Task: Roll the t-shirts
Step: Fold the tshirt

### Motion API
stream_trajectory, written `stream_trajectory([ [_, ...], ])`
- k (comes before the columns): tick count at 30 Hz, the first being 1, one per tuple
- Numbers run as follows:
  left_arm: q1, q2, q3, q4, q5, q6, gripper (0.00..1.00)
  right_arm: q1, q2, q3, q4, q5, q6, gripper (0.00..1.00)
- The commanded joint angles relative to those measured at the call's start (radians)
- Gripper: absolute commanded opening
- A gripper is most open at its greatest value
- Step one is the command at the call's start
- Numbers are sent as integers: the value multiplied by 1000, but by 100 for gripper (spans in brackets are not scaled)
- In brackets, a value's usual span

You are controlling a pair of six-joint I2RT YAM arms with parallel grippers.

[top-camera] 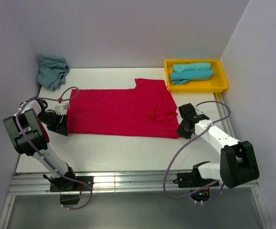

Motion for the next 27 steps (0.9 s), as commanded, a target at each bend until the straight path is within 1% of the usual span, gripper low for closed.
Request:
stream_trajectory([
  [1,-3,-31,23,-34,5,28,52,-10,24,21,0,4,-22,33],
  [3,4,-37,51,-47,8,31,53,-8,12,22,-6,11,-25,39],
  [4,9,-41,63,-67,11,34,54,-10,5,28,-21,16,-26,44],
  [6,17,-48,106,-95,20,47,56,-10,-27,45,-41,37,-25,48],
  [10,24,-65,166,-138,17,54,57,-10,-59,134,-91,59,-26,50],
  [13,24,-68,198,-144,16,48,57,-7,-53,205,-92,61,-32,50],
  [15,26,-68,215,-149,17,45,57,-2,-32,243,-63,33,-37,49],
  [16,26,-62,221,-149,22,39,57,1,-18,255,-29,-2,-42,48],
  [18,24,-50,240,-153,28,28,57,32,42,303,-1,-18,-42,45],
  [21,26,-36,263,-161,45,18,56,62,158,387,2,-24,-48,31],
  [22,26,-30,269,-161,50,12,56,81,185,404,3,-27,-49,25],
  [23,24,-30,277,-161,53,8,56,88,230,418,8,-30,-51,24],
  [27,24,-34,277,-158,53,7,56,113,326,467,33,-56,-55,23],
])
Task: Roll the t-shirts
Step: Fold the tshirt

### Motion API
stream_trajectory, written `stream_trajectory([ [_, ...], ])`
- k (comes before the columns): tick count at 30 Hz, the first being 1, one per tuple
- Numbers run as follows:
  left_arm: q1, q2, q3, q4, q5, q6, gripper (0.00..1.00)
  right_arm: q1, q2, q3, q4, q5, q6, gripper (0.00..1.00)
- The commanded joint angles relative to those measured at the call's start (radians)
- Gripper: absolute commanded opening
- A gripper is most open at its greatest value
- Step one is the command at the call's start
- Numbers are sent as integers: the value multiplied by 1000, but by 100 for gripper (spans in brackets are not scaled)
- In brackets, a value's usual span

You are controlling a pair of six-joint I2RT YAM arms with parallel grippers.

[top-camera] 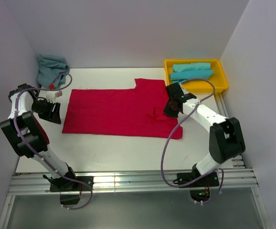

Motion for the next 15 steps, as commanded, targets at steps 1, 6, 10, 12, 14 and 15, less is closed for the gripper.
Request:
stream_trajectory([
  [1,2,-5,29,-20,38,-7,56,28,51,62,21,-22,-18,24],
  [6,0,-8,17,-13,35,-7,55,68,122,74,33,-29,-7,42],
  [10,2,-11,10,-7,34,-7,55,84,148,60,66,-35,10,44],
  [12,2,-8,10,-9,35,-6,55,88,169,65,73,-38,18,44],
  [14,2,-10,10,-7,34,-7,55,94,186,74,78,-36,22,44],
  [15,2,-10,10,-6,32,-7,55,97,191,83,81,-35,24,44],
])
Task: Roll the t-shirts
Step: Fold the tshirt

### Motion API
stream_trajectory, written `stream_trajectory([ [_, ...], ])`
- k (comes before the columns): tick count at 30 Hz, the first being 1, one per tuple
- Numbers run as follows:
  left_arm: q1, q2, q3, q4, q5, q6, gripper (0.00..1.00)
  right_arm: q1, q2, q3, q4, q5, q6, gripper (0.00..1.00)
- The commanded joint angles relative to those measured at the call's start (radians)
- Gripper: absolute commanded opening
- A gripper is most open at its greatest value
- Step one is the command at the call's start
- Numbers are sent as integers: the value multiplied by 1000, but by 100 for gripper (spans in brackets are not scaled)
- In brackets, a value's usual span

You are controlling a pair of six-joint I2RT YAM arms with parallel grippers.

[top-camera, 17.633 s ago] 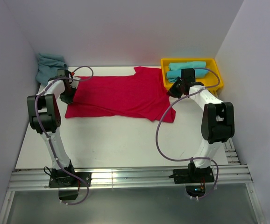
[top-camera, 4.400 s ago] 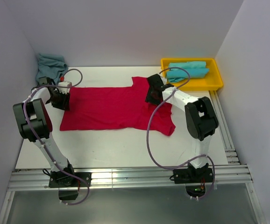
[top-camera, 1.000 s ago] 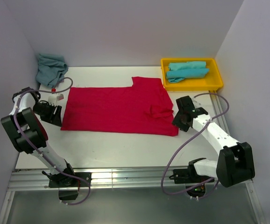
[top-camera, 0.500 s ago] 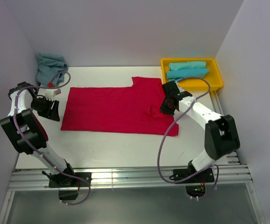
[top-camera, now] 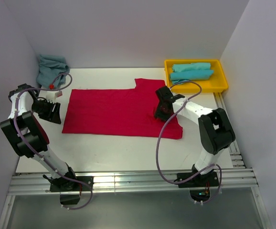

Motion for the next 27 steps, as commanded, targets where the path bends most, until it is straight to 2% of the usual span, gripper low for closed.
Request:
stream_trajectory([
  [1,2,-11,9,-6,32,-6,55,13,25,60,36,8,17,44],
  [27,0,-8,-25,14,20,-8,52,13,331,420,-33,-18,-68,42],
])
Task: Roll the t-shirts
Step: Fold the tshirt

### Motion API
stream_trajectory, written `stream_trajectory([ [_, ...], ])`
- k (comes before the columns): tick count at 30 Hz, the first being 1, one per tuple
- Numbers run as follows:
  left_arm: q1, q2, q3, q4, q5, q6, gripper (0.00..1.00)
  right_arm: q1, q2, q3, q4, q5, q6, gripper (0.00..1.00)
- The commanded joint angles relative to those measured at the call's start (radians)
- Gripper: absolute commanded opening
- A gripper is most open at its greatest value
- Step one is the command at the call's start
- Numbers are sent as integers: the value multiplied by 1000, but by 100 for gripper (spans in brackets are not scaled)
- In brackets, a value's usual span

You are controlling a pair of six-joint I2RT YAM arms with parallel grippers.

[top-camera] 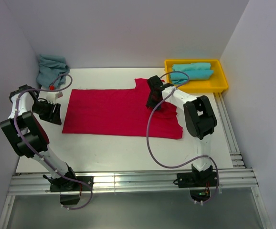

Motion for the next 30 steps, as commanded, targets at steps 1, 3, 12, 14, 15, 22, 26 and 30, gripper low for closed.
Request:
stream_trajectory([
  [1,2,-9,-8,5,21,6,52,7,35,68,-17,-7,-35,42],
  [3,2,-12,-11,7,18,6,51,6,46,85,-19,-7,-41,38],
  [12,2,-22,-23,7,18,4,51,9,29,83,-45,8,-47,38],
  [14,0,-22,-20,5,18,4,51,12,8,74,-50,14,-49,41],
  [15,3,-22,-19,4,20,4,51,13,0,69,-53,17,-47,41],
  [22,2,-20,-17,0,21,3,51,29,-60,49,-68,23,-43,43],
  [26,3,-20,-17,0,23,3,51,42,-68,49,-80,31,-38,43],
  [30,2,-20,-19,2,24,4,51,47,-45,52,-77,23,-38,42],
])
